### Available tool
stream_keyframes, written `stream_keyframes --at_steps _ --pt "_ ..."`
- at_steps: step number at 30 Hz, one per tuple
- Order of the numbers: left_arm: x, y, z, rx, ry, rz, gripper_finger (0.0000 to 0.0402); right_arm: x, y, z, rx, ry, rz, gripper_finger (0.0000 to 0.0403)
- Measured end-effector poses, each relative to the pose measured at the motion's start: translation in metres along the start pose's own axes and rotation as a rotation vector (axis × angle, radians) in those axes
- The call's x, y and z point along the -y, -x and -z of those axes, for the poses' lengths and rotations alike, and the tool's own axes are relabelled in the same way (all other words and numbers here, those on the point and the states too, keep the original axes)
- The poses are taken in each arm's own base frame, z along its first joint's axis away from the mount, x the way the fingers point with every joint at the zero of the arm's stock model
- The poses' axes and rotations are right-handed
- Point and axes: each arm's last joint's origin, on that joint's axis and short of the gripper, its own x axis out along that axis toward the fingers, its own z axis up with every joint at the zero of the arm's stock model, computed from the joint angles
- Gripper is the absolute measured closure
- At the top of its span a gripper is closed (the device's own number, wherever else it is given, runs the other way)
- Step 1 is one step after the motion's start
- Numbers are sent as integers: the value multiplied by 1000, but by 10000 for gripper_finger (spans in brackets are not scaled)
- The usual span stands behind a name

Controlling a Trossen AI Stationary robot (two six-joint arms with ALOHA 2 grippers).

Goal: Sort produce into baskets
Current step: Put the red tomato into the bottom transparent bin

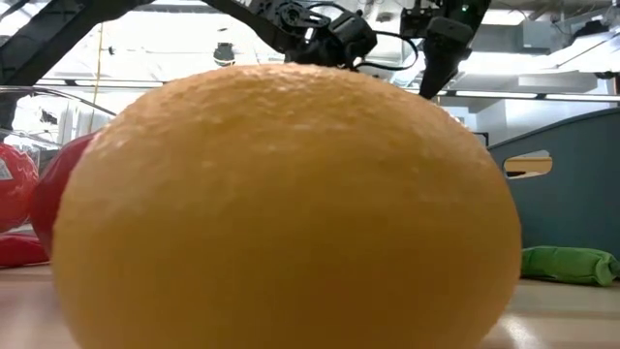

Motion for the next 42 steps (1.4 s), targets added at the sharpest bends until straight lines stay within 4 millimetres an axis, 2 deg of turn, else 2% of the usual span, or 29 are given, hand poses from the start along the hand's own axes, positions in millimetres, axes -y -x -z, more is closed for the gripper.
stream_keyframes --at_steps 5,13,21,29,42 --pt "-9 -2 4 -40 -136 -6 95 0 0 0 -1 0 -3 204" --pt "-22 -11 19 -153 -170 102 95 0 0 0 0 0 -2 204" --pt "-29 -16 20 -135 -274 147 95 0 0 0 2 -1 -2 204" --pt "-26 -49 35 -153 -378 131 95 0 0 -1 7 -2 -2 204" --pt "-25 -44 21 -43 -466 89 95 0 0 -1 6 -2 -1 204"
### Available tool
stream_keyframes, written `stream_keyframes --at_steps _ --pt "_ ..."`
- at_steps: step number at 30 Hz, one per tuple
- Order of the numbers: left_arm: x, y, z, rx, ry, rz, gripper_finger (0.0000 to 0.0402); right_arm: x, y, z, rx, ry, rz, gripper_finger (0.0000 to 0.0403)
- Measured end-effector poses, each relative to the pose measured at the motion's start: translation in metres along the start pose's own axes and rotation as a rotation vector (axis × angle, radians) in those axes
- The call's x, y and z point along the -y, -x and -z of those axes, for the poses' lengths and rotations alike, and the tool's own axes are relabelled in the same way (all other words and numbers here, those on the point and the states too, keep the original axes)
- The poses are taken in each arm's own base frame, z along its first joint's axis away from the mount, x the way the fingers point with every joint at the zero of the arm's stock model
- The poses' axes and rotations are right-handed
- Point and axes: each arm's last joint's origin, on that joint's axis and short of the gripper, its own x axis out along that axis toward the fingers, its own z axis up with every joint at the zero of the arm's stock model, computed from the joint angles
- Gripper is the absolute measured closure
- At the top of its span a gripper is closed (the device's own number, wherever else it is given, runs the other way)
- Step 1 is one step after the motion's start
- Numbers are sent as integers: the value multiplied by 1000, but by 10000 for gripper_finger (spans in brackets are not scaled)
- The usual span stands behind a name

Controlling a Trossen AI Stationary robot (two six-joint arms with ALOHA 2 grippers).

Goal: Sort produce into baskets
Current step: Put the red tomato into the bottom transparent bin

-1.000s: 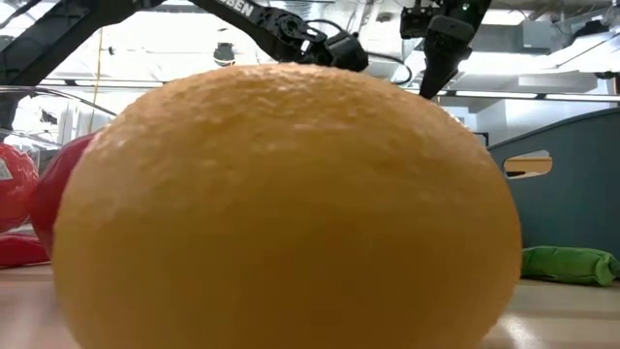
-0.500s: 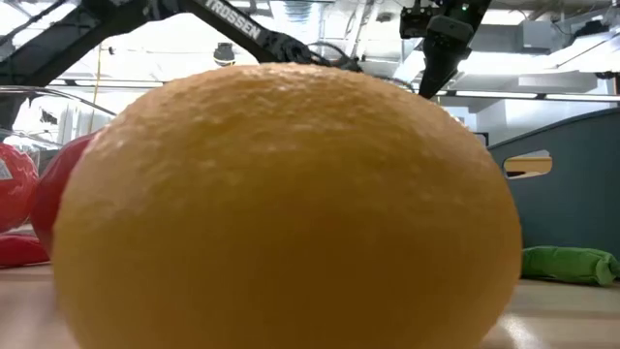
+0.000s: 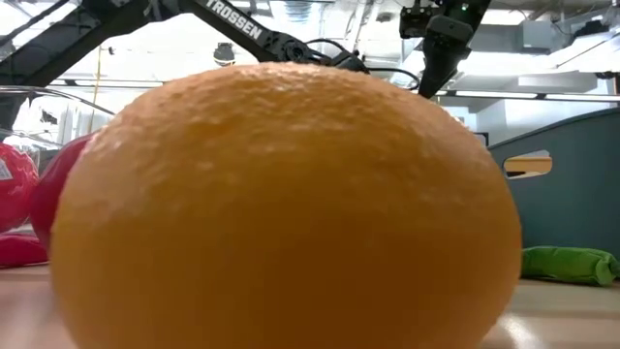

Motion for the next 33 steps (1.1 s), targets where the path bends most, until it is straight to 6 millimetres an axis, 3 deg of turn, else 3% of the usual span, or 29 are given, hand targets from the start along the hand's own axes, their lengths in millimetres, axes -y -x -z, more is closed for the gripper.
stream_keyframes --at_steps 22,33 --pt "-3 -4 12 -52 165 96 95 0 0 0 -1 0 1 204" --pt "-6 -5 13 -41 157 109 95 0 0 0 0 0 1 204"
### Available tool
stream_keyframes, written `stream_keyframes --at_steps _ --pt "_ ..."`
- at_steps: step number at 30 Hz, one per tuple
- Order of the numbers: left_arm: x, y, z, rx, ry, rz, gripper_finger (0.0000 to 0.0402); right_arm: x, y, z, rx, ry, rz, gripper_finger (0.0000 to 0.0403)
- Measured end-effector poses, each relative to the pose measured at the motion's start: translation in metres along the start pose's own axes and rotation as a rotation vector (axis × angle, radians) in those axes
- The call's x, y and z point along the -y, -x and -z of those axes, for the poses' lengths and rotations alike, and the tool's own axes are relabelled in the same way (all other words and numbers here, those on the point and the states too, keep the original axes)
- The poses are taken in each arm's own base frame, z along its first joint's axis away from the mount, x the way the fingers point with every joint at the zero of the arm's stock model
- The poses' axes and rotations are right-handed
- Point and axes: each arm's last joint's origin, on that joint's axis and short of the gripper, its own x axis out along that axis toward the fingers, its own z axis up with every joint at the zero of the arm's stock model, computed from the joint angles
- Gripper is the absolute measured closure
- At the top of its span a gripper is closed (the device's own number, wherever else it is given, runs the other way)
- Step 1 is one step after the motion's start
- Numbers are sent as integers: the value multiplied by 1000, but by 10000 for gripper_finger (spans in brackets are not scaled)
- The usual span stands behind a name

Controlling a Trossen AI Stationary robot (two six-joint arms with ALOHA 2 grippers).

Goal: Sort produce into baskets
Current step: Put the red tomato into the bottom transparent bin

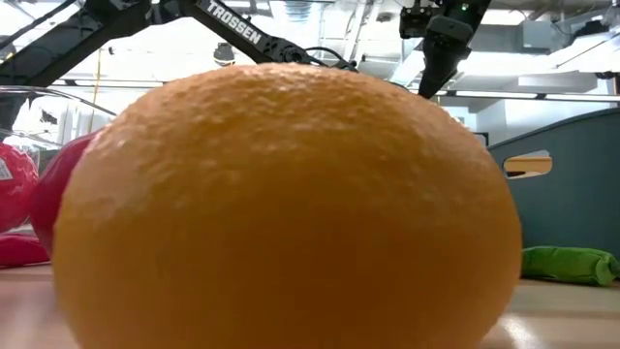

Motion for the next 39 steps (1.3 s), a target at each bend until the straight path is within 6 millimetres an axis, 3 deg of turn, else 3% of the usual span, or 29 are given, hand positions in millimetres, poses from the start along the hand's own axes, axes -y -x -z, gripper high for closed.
stream_keyframes --at_steps 20,31,39 --pt "-3 -1 -1 26 25 10 95 0 0 0 0 0 0 204" --pt "2 -42 17 -44 -4 -37 95 0 0 0 -4 1 -2 204" --pt "3 -42 16 -36 -26 -40 103 0 0 0 -4 1 0 204"
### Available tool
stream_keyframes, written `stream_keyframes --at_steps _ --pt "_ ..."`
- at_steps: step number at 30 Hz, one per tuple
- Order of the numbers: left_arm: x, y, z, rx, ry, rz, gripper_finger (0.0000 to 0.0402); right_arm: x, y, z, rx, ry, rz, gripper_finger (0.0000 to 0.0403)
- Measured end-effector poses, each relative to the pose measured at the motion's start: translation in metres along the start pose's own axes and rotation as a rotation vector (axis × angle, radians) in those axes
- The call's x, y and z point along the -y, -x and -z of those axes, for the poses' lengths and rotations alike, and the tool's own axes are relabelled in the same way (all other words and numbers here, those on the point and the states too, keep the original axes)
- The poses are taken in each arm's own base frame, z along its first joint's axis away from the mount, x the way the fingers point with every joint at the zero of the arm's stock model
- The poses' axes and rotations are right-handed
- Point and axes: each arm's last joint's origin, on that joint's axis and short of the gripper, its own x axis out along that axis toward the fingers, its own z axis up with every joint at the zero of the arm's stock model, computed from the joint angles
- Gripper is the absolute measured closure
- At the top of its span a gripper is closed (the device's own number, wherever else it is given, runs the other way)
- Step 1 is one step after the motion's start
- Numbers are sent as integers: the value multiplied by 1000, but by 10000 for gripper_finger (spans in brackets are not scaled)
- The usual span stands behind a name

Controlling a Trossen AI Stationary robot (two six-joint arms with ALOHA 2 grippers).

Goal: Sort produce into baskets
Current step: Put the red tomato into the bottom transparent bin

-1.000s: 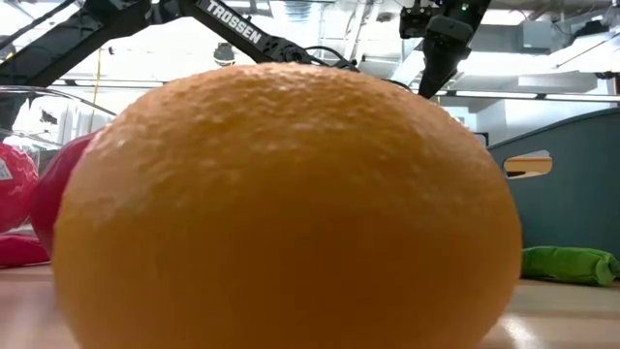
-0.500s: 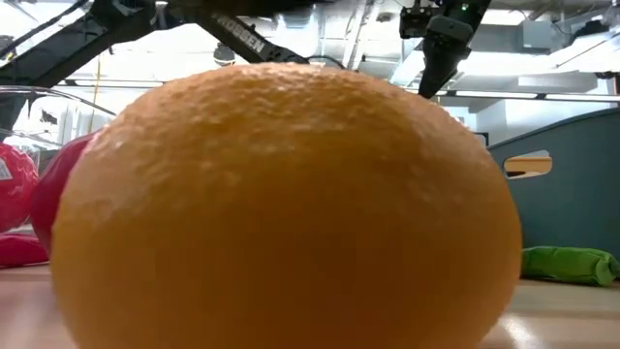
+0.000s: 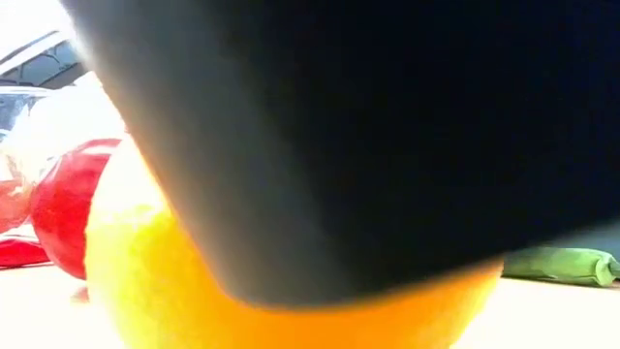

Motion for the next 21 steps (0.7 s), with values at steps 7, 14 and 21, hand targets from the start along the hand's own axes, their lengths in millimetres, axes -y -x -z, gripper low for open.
stream_keyframes --at_steps 7,14,21 --pt "-2 2 -2 -7 4 -30 148 0 0 0 0 0 0 204" --pt "-12 28 -25 -40 16 -4 141 0 0 0 0 0 0 204" --pt "-24 83 -44 -187 39 73 142 0 0 0 0 0 0 204"
